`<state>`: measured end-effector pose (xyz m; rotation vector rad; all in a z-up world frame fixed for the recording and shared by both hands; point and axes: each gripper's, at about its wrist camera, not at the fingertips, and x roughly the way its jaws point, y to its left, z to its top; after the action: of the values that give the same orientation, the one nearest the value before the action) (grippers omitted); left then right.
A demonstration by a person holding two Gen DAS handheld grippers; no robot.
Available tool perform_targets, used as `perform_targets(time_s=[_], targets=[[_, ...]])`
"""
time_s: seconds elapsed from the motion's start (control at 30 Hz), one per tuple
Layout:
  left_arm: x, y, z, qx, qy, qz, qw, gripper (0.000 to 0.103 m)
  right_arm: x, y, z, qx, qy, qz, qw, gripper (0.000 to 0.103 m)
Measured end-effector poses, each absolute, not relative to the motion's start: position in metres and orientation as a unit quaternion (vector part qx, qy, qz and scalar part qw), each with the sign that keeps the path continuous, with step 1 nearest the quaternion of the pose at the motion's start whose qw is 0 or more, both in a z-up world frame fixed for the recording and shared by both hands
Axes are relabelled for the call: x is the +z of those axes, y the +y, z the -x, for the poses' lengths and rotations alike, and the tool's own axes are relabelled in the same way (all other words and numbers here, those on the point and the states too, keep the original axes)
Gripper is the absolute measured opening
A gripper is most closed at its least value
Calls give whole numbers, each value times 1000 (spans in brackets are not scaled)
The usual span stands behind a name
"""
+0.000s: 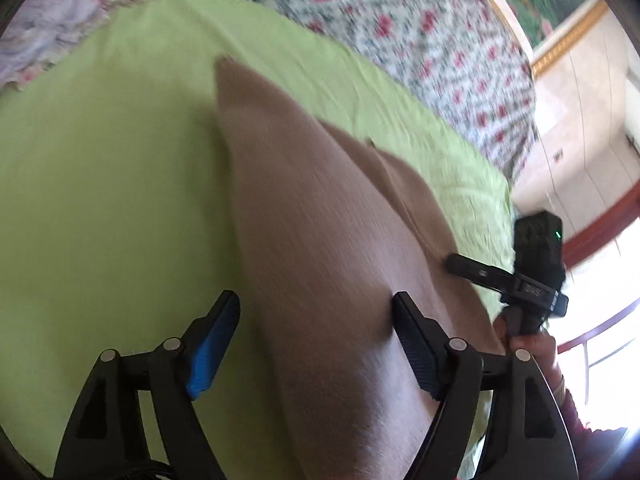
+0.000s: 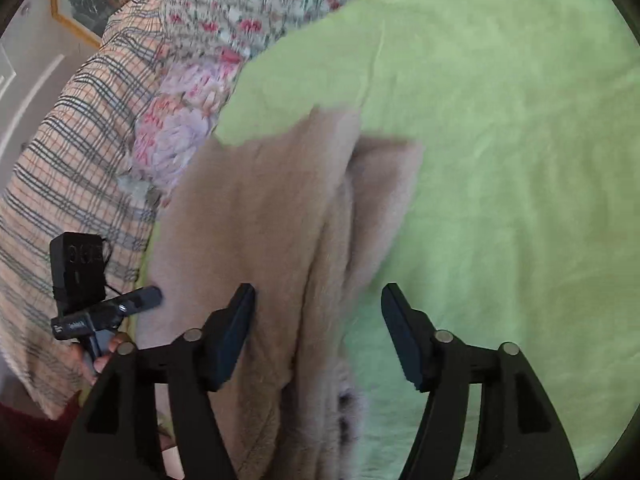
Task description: Fold small clothes
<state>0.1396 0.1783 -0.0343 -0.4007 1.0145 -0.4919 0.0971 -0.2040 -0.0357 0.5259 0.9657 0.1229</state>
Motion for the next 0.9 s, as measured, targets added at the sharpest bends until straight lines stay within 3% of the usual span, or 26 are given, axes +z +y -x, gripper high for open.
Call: perform_targets(time_s=[0.17,0.2,0.3,0.33,0.47,0.53,0.73,0.9], targets=[[-26,196,-163,-191,472,203,836,78,-16,-209,-140,45,422,-251,870,62],[-25,196,-168,-183,471,201,839,78,-17,-208,-151,48,423,-252,869,51],[-24,185,-179,-169,471,186,846,78,-34,-203,-181,54,457,-246,853,35],[-23,184,-181,-164,470,179,849,77,-39,-202,-186,41,471,-236,849,10],[-17,165,-188,-158,466,145,858,56,-3,-211,-150,42,380,-256,888,8],[-17,155,-190,-151,465,115,865,55,1,-219,-134,25,364,-266,892,8],[-26,128,-194,-132,479,59,866,56,-46,-221,-143,-4,431,-263,863,8],[-9,136,-166,-138,467,58,871,56,-30,-219,-127,-10,424,-268,865,13]])
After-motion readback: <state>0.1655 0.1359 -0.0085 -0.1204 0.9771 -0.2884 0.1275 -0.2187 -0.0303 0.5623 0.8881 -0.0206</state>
